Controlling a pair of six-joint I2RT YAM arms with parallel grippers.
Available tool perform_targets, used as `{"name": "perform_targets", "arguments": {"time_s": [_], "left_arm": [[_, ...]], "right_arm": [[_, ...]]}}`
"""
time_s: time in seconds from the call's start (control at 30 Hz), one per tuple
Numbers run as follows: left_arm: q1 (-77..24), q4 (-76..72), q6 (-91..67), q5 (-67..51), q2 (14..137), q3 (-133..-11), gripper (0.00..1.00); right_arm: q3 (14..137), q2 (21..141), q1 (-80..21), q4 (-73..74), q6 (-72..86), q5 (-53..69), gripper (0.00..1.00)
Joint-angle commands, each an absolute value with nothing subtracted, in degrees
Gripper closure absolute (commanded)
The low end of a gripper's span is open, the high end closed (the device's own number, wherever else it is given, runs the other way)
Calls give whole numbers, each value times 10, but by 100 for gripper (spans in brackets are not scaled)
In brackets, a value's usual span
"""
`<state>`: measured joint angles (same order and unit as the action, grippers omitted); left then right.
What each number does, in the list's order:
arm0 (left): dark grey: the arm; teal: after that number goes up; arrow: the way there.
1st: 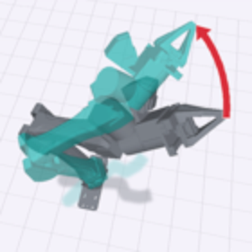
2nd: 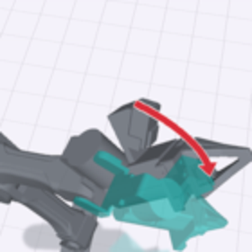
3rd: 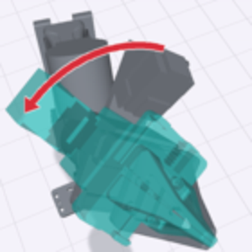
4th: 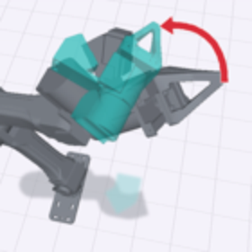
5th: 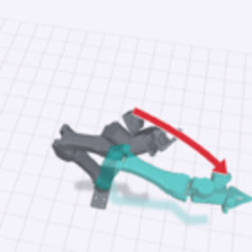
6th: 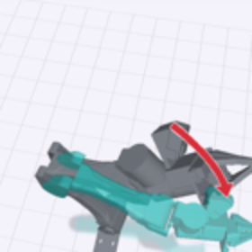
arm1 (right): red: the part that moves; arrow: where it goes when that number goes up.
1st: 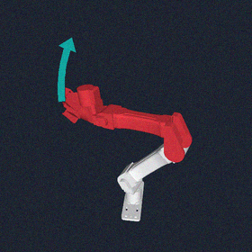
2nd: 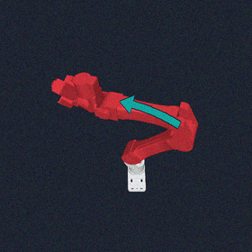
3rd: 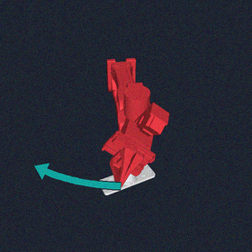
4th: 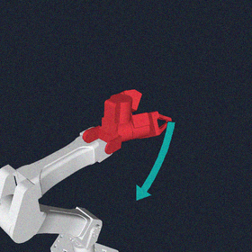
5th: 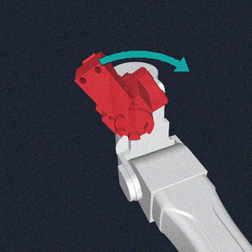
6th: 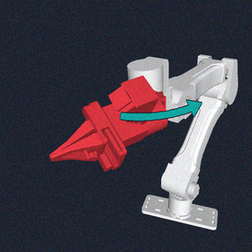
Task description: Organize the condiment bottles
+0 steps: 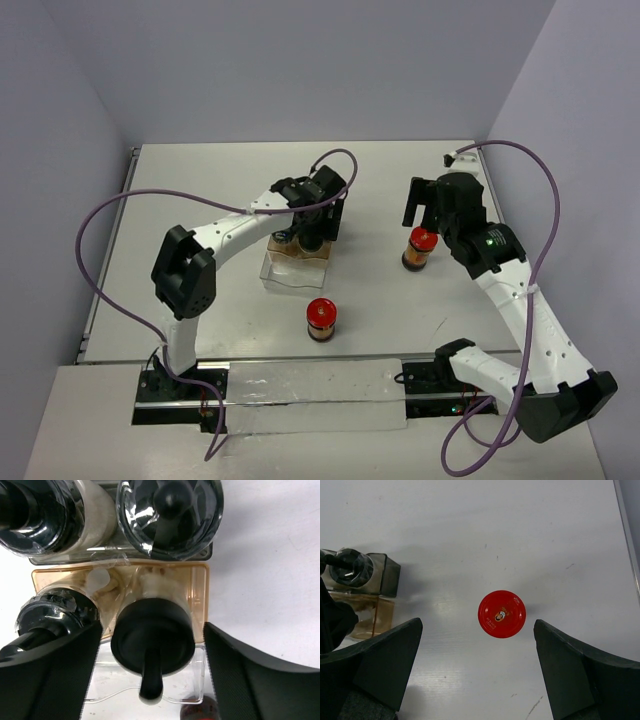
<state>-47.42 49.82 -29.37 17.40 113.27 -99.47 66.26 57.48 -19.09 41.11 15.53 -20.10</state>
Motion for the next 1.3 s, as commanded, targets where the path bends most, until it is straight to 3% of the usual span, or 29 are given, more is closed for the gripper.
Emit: {"name": "perform_targets", "arguments": {"time_s": [0.0,0.1,0.4,0.77,1.27], "left_arm": [[-480,502,-294,182,1126,-1047,5],[-487,518,-289,183,1115,-1080,0],[-522,580,-287,182,1023,-1130,2],[-687,673,-426,223,946,-991,0],[-733,593,-514,137,933,-841,1]], "right_arm": [[675,573,-188,387,155,-195,0],[677,575,-189,389,155,-188,0],[699,570,-187,403,155,-206,0],[697,559,-183,416,155,-238,0],[689,549,-183,414,155,-228,0]]}}
